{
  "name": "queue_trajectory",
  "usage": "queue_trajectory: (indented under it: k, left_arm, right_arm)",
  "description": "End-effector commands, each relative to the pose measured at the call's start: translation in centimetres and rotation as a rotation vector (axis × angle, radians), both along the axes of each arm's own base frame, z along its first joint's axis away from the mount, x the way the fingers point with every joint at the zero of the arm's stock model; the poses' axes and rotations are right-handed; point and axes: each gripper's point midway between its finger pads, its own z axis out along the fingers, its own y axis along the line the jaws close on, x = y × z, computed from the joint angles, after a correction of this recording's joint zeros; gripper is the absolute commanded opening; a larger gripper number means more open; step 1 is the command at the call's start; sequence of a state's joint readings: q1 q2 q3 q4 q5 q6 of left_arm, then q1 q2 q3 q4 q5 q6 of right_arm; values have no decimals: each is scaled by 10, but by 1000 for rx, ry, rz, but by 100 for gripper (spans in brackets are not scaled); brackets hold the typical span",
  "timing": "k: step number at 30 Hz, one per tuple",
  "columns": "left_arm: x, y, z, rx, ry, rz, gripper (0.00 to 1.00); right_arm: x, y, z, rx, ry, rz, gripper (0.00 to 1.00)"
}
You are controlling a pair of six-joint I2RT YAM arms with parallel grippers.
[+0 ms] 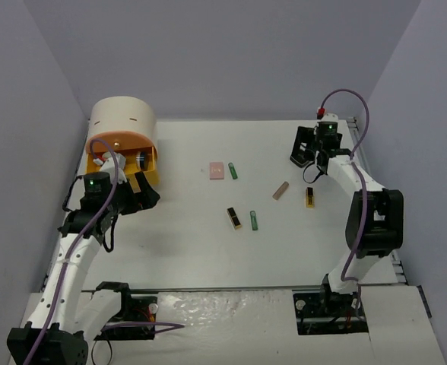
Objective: Organize the makeup
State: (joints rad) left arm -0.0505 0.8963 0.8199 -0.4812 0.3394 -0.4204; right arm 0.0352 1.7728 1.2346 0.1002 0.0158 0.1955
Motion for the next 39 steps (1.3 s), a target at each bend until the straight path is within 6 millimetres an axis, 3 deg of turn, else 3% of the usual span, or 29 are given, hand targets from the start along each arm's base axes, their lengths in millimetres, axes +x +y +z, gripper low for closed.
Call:
queue_trajectory:
  k: [1,4,16,27,32,35,39]
  left_arm:
    - [19,5,31,41,-137,-4,95]
    - [17,10,31,58,-141,16,95]
    - [12,15,26,79,-123,43,95]
    - [12,15,25,79,-119,43,95]
    - [11,15,24,78,-116,40,95]
    - [11,14,23,75,-113,36,95]
    - [10,14,22,71,-109,35,95]
  right_arm:
    - [33,-4,-3,80,-47,-179,100]
    - [44,-9,-23,69,-35,-286,100]
    - [77,-8,-55,16,-32,-449,100]
    - [61,-10,-90,-22,53,-472,98]
    - [56,-5,-95,-16,79,-428,82]
    - [54,8,-86,-25,78,-366,64]
    - [50,31,-65,-66,62,-264,30]
